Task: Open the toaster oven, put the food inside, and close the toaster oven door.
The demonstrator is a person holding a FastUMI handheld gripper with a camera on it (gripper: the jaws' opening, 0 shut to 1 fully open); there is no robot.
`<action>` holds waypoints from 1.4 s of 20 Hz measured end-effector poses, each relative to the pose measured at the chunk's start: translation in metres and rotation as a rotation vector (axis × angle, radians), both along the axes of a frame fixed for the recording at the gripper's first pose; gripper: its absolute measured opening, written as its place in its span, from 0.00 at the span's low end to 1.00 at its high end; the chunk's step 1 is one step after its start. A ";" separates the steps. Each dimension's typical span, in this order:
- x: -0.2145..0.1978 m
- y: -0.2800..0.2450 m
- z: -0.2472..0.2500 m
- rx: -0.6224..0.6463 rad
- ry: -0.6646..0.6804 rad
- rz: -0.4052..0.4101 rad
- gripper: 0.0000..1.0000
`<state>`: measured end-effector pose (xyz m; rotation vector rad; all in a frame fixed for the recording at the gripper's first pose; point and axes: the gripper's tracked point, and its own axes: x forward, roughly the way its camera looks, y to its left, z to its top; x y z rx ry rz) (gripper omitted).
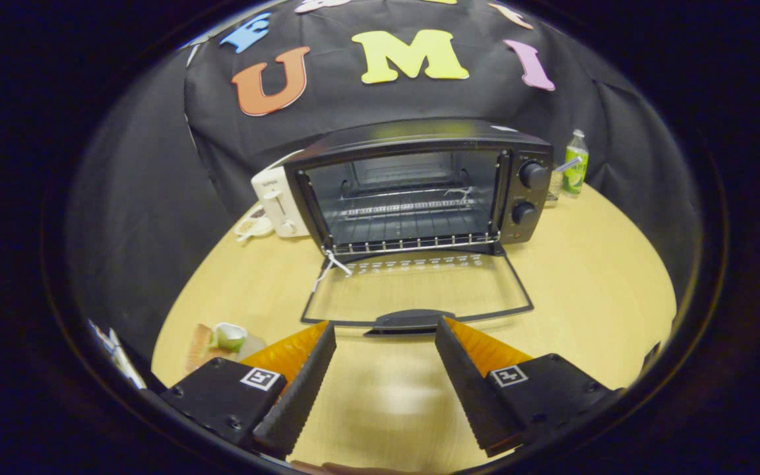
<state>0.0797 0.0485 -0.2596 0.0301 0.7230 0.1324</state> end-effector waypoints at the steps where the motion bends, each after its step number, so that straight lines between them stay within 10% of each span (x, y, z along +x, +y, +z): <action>1: -0.008 0.009 0.007 0.042 0.033 0.018 1.00; 9: -0.065 0.103 0.016 0.384 0.355 0.232 0.94; 28: -0.077 0.140 -0.041 0.344 0.682 0.320 0.50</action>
